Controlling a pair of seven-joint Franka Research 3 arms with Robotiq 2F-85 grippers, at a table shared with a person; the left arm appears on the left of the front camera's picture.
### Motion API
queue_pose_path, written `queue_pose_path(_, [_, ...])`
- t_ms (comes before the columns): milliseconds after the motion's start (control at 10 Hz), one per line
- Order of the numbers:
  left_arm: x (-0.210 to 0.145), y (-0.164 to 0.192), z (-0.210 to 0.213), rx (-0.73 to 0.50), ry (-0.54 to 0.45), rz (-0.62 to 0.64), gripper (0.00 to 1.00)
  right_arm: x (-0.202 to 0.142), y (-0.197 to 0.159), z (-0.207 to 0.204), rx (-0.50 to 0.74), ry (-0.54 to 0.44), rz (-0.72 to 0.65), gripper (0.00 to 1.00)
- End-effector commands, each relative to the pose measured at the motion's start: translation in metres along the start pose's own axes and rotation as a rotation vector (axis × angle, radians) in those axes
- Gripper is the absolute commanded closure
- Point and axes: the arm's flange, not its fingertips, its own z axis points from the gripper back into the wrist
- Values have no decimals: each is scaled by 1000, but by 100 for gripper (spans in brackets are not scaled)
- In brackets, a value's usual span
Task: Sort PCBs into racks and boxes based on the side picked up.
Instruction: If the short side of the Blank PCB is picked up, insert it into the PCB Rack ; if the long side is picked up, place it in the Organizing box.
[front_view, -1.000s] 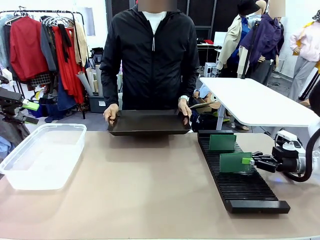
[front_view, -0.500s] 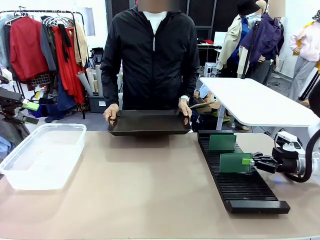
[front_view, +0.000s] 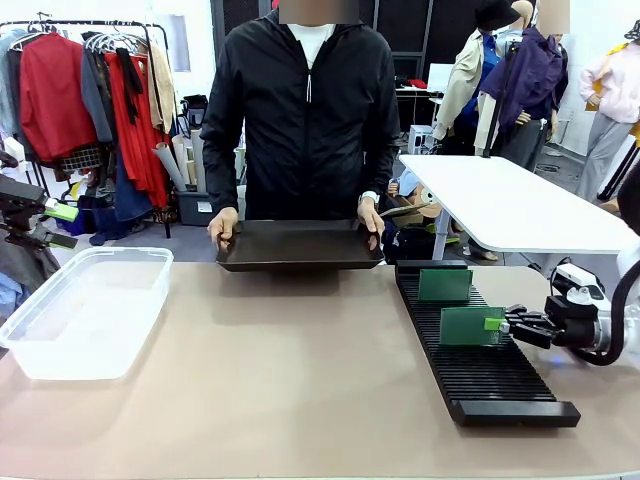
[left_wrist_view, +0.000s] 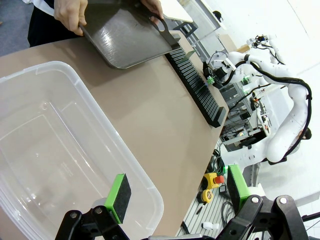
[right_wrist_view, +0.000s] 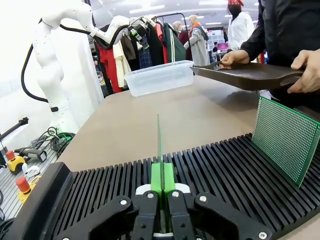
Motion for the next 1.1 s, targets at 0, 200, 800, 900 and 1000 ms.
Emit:
queue_pose_path(0, [0,-3,0,4,-1,2,0,-19,-4,-1,-74,77,47,100])
queue_pose_path(200, [0,-3,0,4,-1,2,0,-20,-4,-1,-76,96,45,100])
queue_pose_path(800, [0,-3,0,4,-1,2,0,-26,-7,-5,-84,136,45,100])
queue_pose_path(900, [0,-3,0,4,-1,2,0,-29,-8,-6,-88,145,42,100])
queue_pose_path(1000, [0,-3,0,4,-1,2,0,-30,-8,-6,-89,149,43,100])
